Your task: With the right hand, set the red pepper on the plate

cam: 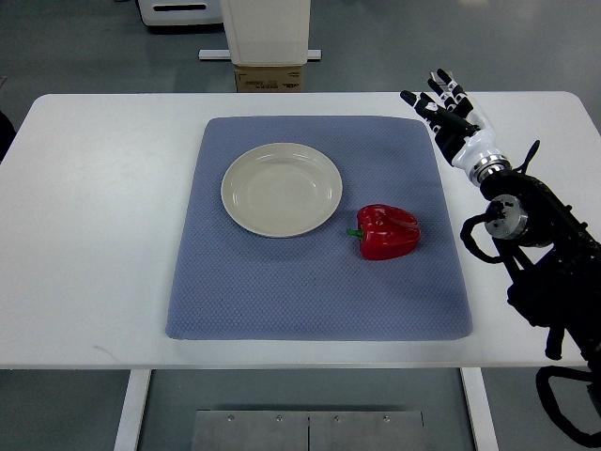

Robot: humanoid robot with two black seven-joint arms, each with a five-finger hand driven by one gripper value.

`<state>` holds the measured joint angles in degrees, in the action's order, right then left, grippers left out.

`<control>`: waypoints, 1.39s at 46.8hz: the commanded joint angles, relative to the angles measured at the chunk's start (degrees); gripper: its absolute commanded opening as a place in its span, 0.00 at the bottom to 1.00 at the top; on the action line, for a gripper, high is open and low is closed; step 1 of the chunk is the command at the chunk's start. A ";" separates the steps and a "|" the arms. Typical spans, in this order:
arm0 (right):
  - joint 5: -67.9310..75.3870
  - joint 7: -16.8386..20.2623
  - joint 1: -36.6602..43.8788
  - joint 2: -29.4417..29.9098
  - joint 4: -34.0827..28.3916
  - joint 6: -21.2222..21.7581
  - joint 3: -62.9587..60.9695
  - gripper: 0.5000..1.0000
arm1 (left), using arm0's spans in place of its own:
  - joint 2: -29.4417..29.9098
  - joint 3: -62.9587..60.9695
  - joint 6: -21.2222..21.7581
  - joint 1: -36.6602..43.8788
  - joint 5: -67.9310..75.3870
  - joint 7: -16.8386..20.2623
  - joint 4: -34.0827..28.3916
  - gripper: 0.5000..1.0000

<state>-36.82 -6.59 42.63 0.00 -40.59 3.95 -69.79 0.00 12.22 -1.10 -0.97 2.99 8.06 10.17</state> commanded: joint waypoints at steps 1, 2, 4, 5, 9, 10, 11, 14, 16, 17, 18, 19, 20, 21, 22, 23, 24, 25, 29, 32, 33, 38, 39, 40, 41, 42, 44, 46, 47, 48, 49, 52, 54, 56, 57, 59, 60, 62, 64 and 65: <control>0.00 0.00 0.00 0.00 0.08 0.00 -0.09 1.00 | 0.00 0.00 -0.05 0.00 0.09 0.03 0.03 1.00; 0.00 0.00 0.00 0.00 -0.01 0.00 -0.09 1.00 | 0.00 0.00 -0.05 0.00 0.09 0.03 0.03 1.00; 0.00 0.00 0.00 0.00 -0.01 0.00 -0.09 1.00 | 0.00 0.00 -0.13 0.09 0.09 0.03 0.03 1.00; 0.00 0.00 0.00 0.00 -0.01 0.00 -0.09 1.00 | 0.00 0.00 -0.13 0.09 0.09 0.03 0.03 1.00; 0.00 0.00 0.09 0.00 -0.01 0.00 -0.09 1.00 | 0.00 0.00 -0.22 0.09 0.09 0.03 0.03 1.00; 0.00 0.00 0.09 0.00 -0.01 0.00 -0.09 1.00 | 0.00 0.00 -0.22 0.09 0.09 0.03 -0.06 1.00; 0.00 0.00 0.09 0.00 -0.01 0.00 -0.09 1.00 | 0.00 0.00 -0.14 0.09 0.00 0.03 0.03 1.00; 0.00 0.00 0.09 0.00 -0.01 0.00 -0.09 1.00 | 0.00 0.00 -0.13 0.09 0.09 0.02 0.03 1.00; 0.00 0.00 0.09 0.00 -0.01 0.00 -0.09 1.00 | 0.00 0.00 -0.05 0.09 0.00 -0.06 -0.06 1.00; 0.00 0.00 0.09 0.00 -0.01 0.00 -0.09 1.00 | 0.00 0.00 -0.05 0.09 0.00 0.02 -0.06 1.00; 0.00 0.00 0.09 0.00 -0.01 0.00 -0.09 1.00 | 0.00 0.00 -0.05 0.09 0.00 0.03 0.03 1.00; 0.00 0.00 0.09 0.00 -0.01 0.00 -0.09 1.00 | 0.00 0.00 -0.05 0.09 0.00 0.03 -0.06 1.00; 0.09 0.00 0.09 0.00 -0.01 0.00 -0.09 1.00 | 0.00 0.00 0.04 0.09 0.00 0.03 -0.06 1.00; 0.09 0.00 0.18 0.00 -0.01 0.00 -0.09 1.00 | 0.00 0.00 0.04 0.09 0.00 0.03 -0.06 1.00; 0.09 0.00 0.18 0.00 -0.01 0.00 -0.17 1.00 | 0.00 0.00 0.04 0.09 0.00 0.03 -0.06 1.00; 0.00 0.00 0.18 0.00 -0.01 0.00 -0.17 1.00 | 0.00 0.00 0.04 0.09 0.00 0.03 -0.06 1.00; 0.09 0.00 0.18 0.00 -0.01 0.00 -0.17 1.00 | 0.00 0.00 0.04 0.09 0.00 0.03 -0.06 1.00; 0.09 0.00 0.18 0.00 -0.01 0.00 -0.17 1.00 | 0.00 0.00 0.04 0.09 0.00 0.03 -0.06 1.00; 0.09 0.00 0.18 0.00 -0.01 0.00 -0.26 1.00 | 0.00 0.00 0.04 0.09 0.00 0.03 -0.06 1.00; 0.09 0.00 0.18 0.00 -0.01 0.00 -0.35 1.00 | 0.00 0.00 0.04 0.09 0.00 0.03 -0.06 1.00; 0.09 0.00 0.18 0.00 -0.01 0.00 -0.44 1.00 | 0.00 0.00 0.04 0.09 0.00 0.03 -0.06 1.00; 0.26 0.00 0.26 0.00 -0.01 0.00 -0.35 1.00 | 0.00 0.00 0.04 0.09 0.00 0.03 -0.06 1.00; 0.26 0.00 0.26 0.00 -0.01 0.00 -0.35 1.00 | 0.00 0.00 0.04 0.09 0.00 0.03 -0.06 1.00; 0.26 0.00 0.26 0.00 -0.01 0.00 -0.35 1.00 | 0.00 0.00 0.04 0.09 0.00 0.03 -0.06 1.00; 0.35 0.00 0.26 0.00 -0.01 0.00 -0.44 1.00 | 0.00 0.00 0.04 0.09 0.00 0.03 -0.06 1.00; 0.35 0.00 0.35 0.00 -0.01 0.00 -0.35 1.00 | 0.00 0.00 0.04 0.09 0.00 0.03 -0.06 1.00; 0.35 0.00 0.35 0.00 -0.01 0.00 -0.35 1.00 | 0.00 0.00 0.04 0.09 0.00 0.03 -0.06 1.00; 0.35 0.00 0.35 0.00 -0.01 0.00 -0.35 1.00 | 0.00 0.00 0.04 0.09 0.00 0.03 -0.06 1.00; 0.44 0.00 0.35 0.00 -0.01 0.09 -0.35 1.00 | 0.00 0.00 0.04 0.09 0.00 0.03 -0.06 1.00; 0.44 0.00 0.35 0.00 -0.01 0.09 -0.35 1.00 | 0.00 0.00 0.04 0.09 0.00 0.03 -0.06 1.00; 0.44 0.00 0.35 0.00 -0.01 0.09 -0.35 1.00 | 0.00 0.00 0.04 0.09 0.00 0.03 -0.06 1.00; 0.53 0.00 0.35 0.00 -0.10 0.09 -0.35 1.00 | 0.00 0.00 0.04 0.09 0.00 0.03 -0.06 1.00; 0.61 -0.17 0.35 0.00 -0.19 0.09 -0.35 1.00 | 0.00 0.00 0.04 0.09 0.00 0.03 -0.06 1.00; 0.70 -0.44 0.35 0.00 -0.19 0.18 -0.35 1.00 | 0.00 0.00 0.04 0.09 0.00 0.03 -0.06 1.00; 0.70 -0.61 0.35 0.00 -0.19 0.18 -0.35 1.00 | 0.00 0.00 0.04 0.09 0.00 0.03 -0.06 1.00; 1.14 -0.97 0.35 0.00 -0.19 0.26 -0.17 1.00 | 0.00 0.00 0.04 0.09 0.00 0.02 -0.06 1.00; 1.49 -1.14 0.35 0.00 -0.19 0.26 -0.09 1.00 | 0.00 0.00 0.04 0.09 0.00 0.03 -0.06 1.00; 2.02 -1.32 0.35 0.00 -0.19 0.44 0.00 1.00 | 0.00 0.00 0.04 0.09 0.00 0.03 -0.06 1.00; 2.63 -1.32 0.35 0.00 -0.27 0.79 0.09 1.00 | 0.00 0.00 0.04 0.09 0.00 0.03 -0.06 1.00; 2.81 -1.32 0.35 0.00 -0.28 0.88 0.09 1.00 | 0.00 0.00 0.04 0.09 0.00 0.03 -0.06 1.00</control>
<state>-34.72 -7.87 42.99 0.00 -40.79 4.51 -69.76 0.00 12.22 -1.07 -0.88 2.98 8.08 10.10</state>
